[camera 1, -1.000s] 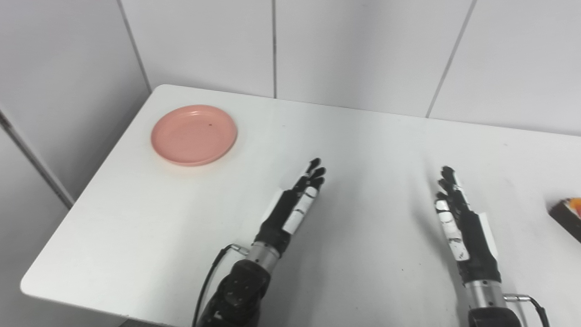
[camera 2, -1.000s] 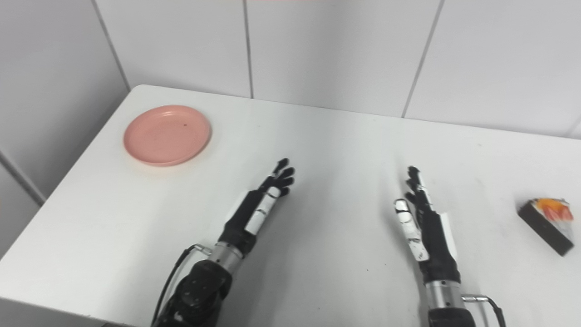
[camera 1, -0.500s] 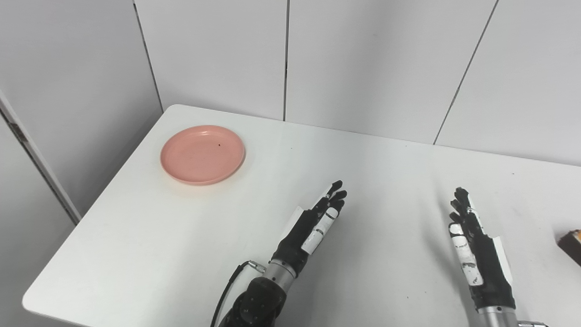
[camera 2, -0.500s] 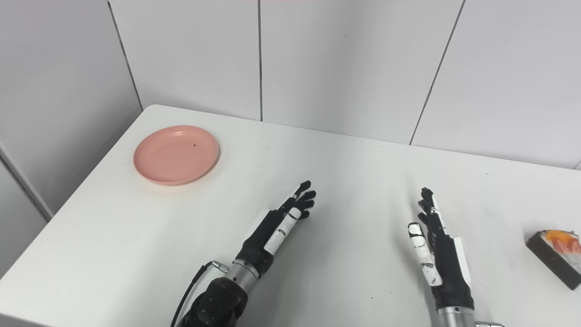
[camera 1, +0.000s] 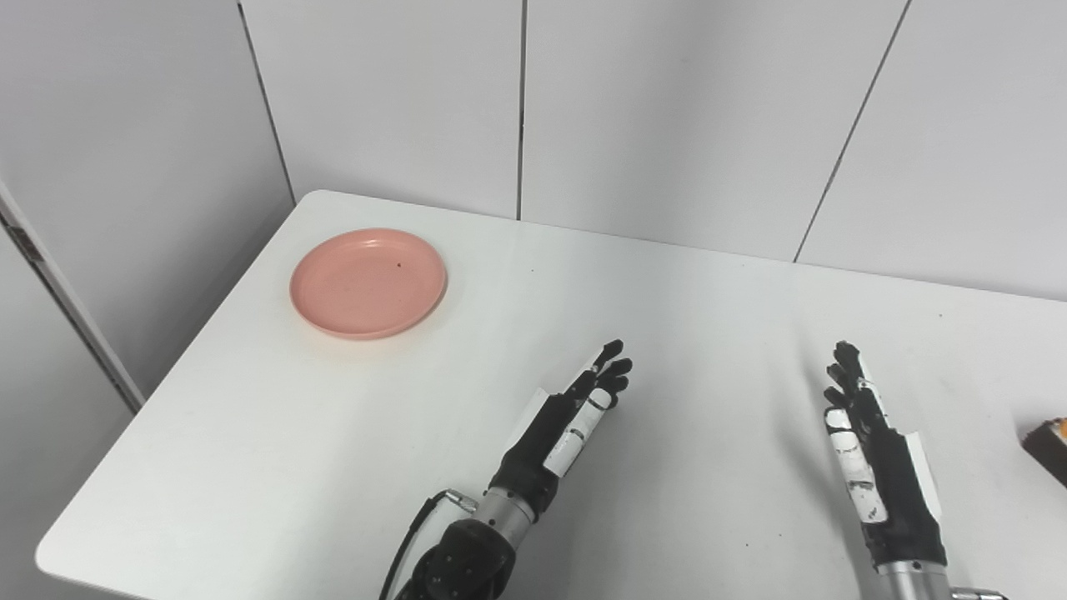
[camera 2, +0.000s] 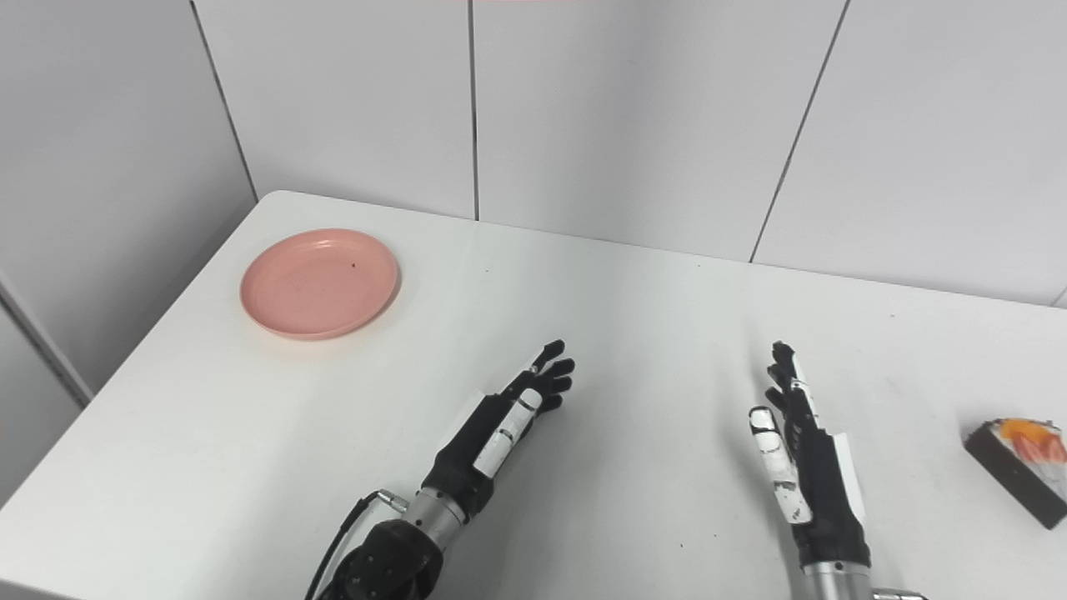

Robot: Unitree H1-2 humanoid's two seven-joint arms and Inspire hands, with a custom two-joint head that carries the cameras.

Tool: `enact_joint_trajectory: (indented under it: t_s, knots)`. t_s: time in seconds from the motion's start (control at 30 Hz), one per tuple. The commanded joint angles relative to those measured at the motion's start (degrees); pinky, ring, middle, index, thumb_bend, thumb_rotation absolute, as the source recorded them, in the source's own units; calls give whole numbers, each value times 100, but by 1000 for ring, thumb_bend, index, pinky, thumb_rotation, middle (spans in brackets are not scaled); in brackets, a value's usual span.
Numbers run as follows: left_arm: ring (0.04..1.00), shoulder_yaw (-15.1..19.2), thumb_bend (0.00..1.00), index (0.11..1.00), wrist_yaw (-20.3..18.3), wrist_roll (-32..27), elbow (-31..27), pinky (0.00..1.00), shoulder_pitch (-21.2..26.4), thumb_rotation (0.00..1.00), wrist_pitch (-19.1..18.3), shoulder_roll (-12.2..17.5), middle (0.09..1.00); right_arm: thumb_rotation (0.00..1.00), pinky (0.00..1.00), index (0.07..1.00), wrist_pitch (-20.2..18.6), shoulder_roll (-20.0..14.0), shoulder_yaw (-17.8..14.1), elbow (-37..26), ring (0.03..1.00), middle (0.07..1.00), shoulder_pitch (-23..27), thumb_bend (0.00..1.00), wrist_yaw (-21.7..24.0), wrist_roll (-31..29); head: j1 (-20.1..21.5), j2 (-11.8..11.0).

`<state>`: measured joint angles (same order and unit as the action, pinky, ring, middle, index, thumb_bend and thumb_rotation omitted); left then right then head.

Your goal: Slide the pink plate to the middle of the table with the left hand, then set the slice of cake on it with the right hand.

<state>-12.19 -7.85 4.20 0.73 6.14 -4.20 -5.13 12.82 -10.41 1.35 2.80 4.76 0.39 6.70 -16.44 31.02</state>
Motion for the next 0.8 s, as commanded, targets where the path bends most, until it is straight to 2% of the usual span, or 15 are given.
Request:
enact_joint_trajectory:
  t_s: [0.0,0.27,0.4,0.63,0.77]
  knots:
    - [931,5,434,939,-154,-88,-209,942,200,1000,-345,100,939,1000,933,964,103,45,27,329,957,975,-297,399,18,9,5,6]
    - [939,174,421,939,-329,-499,-475,944,595,1000,-600,154,954,1000,921,962,164,28,38,389,950,972,-258,395,5,56,-38,22]
    - [938,161,427,936,-352,-399,-622,930,812,1000,-644,273,950,1000,930,964,144,25,35,405,954,974,-246,405,22,30,-46,20]
    - [914,470,473,922,-307,-739,-1383,894,1211,1000,-1402,318,922,1000,941,964,112,5,19,404,958,975,-246,421,56,-15,-98,8]
    - [924,719,474,934,-263,-939,-1680,968,1441,1000,-1694,352,932,1000,938,965,136,-1,4,440,959,978,-227,414,72,-43,-143,-11]
